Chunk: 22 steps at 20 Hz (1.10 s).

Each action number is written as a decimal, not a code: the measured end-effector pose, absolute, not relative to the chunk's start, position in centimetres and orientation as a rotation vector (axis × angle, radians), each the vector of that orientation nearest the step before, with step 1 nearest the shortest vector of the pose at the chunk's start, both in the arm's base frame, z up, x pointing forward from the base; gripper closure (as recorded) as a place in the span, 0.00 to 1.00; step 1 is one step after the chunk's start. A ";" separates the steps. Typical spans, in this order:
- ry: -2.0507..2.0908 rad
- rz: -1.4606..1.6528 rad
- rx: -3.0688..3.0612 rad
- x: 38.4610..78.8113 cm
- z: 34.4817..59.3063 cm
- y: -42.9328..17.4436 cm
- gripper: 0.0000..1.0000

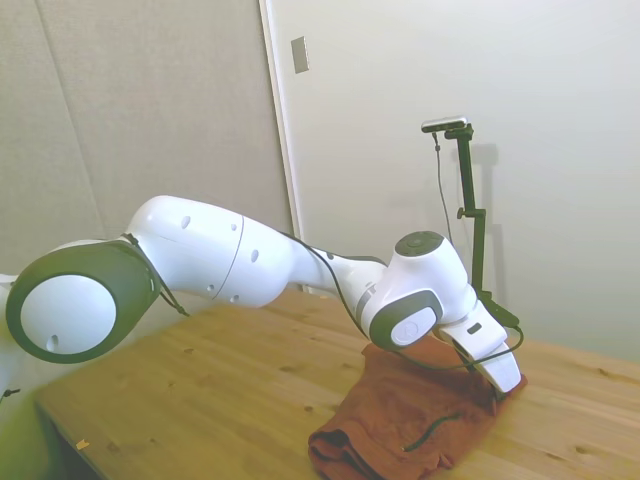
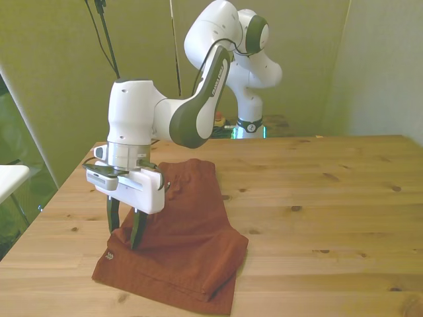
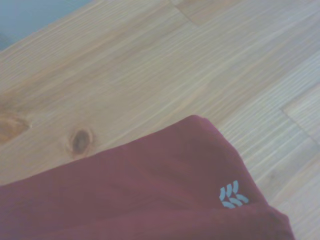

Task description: Unfold the shorts

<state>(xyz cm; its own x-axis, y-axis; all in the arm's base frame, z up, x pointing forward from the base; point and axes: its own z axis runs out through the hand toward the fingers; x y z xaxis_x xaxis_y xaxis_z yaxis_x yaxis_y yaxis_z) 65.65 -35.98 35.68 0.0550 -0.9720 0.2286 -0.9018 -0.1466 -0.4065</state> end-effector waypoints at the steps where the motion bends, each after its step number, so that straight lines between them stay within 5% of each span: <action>1: 1.947 -0.680 -2.159 65.6 35.6 -36.1 1.00; 15: 1.904 -0.690 -2.162 66.0 36.2 -35.9 1.00; 22: 1.673 -0.743 -2.248 65.2 43.4 -29.3 1.00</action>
<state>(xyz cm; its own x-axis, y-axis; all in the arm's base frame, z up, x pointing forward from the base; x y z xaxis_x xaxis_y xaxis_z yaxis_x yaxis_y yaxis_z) 65.20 -29.30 43.45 0.2147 -0.9434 0.2530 -0.8203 -0.3147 -0.4776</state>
